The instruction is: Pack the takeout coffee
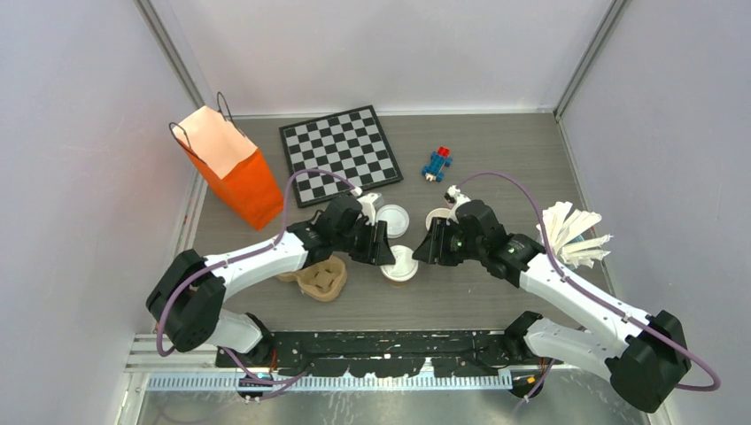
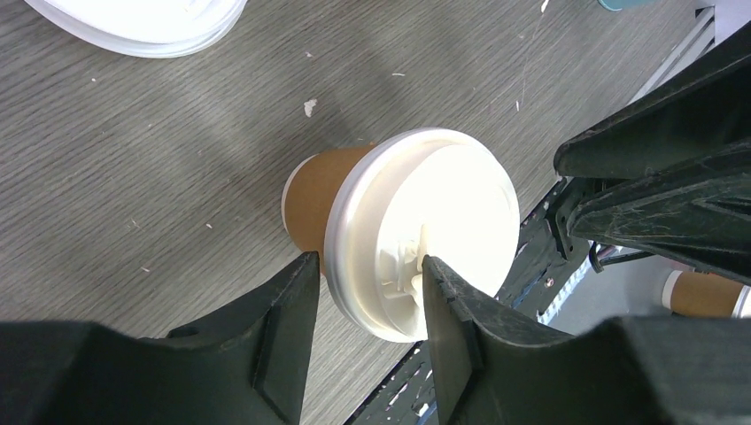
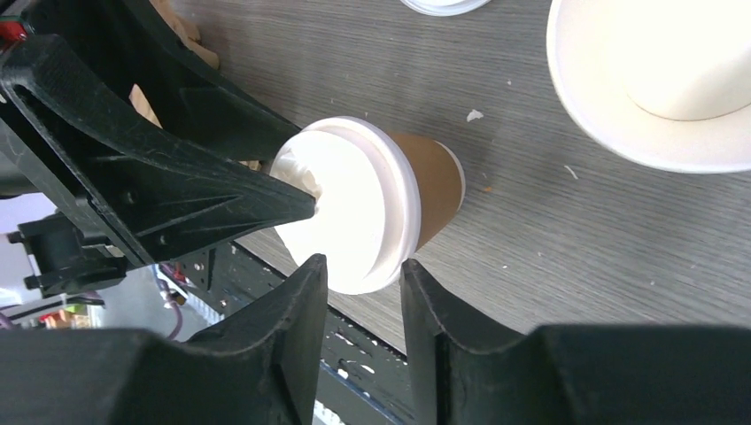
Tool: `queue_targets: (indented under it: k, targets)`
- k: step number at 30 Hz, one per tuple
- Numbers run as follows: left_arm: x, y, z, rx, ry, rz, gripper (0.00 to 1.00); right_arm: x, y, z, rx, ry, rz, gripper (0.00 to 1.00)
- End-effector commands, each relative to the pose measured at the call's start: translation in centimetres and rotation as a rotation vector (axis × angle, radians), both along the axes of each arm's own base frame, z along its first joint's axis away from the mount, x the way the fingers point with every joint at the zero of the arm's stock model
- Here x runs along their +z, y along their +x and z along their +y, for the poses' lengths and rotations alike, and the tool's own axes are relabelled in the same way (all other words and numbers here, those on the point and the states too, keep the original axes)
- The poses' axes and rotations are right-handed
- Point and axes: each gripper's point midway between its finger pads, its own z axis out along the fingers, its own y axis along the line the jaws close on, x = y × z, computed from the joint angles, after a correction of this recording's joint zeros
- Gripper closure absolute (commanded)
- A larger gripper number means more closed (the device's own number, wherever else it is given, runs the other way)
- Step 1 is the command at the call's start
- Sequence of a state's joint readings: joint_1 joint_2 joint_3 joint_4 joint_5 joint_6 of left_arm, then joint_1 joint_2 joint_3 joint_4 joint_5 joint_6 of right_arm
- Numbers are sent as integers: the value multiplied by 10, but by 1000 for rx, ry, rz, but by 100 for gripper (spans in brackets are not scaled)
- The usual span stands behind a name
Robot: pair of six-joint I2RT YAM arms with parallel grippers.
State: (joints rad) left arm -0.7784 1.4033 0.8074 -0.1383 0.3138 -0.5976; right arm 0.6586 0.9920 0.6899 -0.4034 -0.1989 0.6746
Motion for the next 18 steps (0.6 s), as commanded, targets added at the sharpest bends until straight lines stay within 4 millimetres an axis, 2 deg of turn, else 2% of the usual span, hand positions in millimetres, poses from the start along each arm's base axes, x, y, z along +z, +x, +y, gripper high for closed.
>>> queue_targets:
  k: [1, 9, 18]
  targets:
    - [-15, 0, 6, 11, 37, 13, 53, 10, 5, 12, -23, 82, 14, 60]
    - [-17, -3, 7, 6, 42, 24, 54, -7, 8, 20, -38, 101, 64, 67]
    - [-21, -3, 8, 12, 56, 35, 55, -40, -6, 11, -47, 82, 120, 75]
